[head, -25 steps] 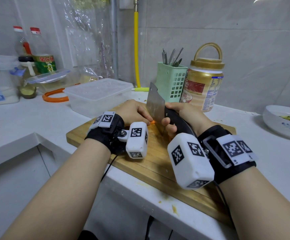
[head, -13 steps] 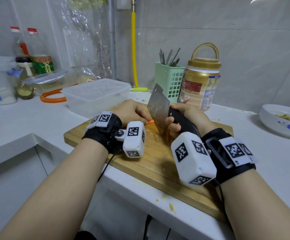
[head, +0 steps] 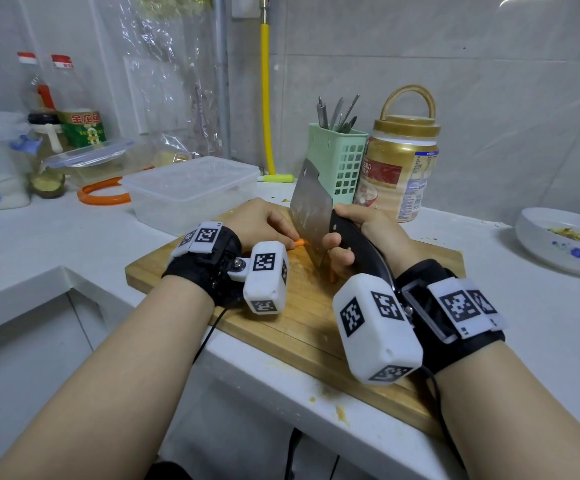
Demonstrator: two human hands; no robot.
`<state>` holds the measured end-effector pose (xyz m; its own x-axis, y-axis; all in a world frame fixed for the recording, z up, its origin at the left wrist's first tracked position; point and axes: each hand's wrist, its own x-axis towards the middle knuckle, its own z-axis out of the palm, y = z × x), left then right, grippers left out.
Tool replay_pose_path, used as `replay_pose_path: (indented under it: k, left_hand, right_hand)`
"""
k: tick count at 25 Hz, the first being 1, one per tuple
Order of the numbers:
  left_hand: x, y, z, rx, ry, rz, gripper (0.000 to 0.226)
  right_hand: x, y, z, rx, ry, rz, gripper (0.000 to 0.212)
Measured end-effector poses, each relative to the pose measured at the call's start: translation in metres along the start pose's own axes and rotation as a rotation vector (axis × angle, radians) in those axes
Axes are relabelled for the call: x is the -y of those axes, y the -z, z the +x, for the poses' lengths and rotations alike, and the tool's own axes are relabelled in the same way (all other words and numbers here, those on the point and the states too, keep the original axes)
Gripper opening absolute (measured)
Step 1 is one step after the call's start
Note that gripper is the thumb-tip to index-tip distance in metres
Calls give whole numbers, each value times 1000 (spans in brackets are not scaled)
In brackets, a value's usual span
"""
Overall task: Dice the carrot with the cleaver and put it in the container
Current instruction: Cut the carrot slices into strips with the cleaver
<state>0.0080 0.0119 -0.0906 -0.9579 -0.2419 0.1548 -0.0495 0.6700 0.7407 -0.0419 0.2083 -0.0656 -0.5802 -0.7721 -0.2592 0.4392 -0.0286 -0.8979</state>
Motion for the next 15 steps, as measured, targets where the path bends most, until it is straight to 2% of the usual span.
replay_pose_path:
  k: [11,15]
  left_hand:
    - [4,0,2,-6,20,10,16]
    - [4,0,3,-14,32,-3,17]
  right_hand:
    - [-1,-4,-2,-19,7,-33,24]
    - [2,-7,-2,-37,3,-124,25]
